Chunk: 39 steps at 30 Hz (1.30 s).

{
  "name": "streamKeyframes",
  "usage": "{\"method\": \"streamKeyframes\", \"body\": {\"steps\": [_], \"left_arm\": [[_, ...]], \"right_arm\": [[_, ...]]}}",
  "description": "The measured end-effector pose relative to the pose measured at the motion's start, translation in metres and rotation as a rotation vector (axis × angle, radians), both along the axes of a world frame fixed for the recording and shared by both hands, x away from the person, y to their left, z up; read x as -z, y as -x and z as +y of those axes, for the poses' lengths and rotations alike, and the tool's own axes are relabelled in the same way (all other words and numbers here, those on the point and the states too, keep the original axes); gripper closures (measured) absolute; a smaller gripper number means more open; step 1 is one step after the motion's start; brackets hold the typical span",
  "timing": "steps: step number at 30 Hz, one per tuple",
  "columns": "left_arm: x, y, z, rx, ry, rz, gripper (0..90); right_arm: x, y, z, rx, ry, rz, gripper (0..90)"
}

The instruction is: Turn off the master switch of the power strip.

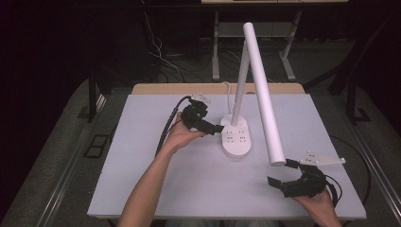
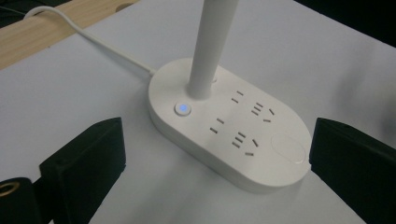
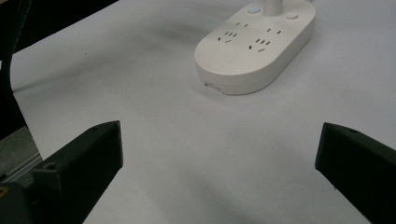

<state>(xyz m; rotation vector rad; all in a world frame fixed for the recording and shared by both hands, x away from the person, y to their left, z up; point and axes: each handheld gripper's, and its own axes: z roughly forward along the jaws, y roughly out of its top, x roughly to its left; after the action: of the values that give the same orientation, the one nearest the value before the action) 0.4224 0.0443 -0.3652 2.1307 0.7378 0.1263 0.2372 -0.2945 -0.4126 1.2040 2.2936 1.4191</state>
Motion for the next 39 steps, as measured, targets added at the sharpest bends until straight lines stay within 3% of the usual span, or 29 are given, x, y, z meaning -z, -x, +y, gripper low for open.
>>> {"method": "streamKeyframes", "body": {"steps": [3,13,24,29,39], "left_arm": [[-0.001,-0.004,-0.002,-0.002,-0.012,0.000,4.0],[0.006,-0.016,-0.006,-0.045,0.017,0.021,7.5],[0.017,-0.025,-0.010,-0.080,0.071,0.034,13.8],[0.022,-0.028,-0.013,-0.129,0.121,0.049,16.7],[0.031,-0.034,-0.013,-0.142,0.162,0.074,26.8]], "right_arm": [[0.000,0.000,0.000,0.001,0.000,0.000,0.1],[-0.001,0.000,-0.001,0.003,-0.004,0.006,0.1],[-0.001,0.000,-0.002,-0.001,-0.004,0.008,0.1],[-0.001,0.000,-0.001,-0.004,-0.002,0.007,0.1],[0.000,0.000,-0.001,-0.009,0.005,0.001,0.1]]}}
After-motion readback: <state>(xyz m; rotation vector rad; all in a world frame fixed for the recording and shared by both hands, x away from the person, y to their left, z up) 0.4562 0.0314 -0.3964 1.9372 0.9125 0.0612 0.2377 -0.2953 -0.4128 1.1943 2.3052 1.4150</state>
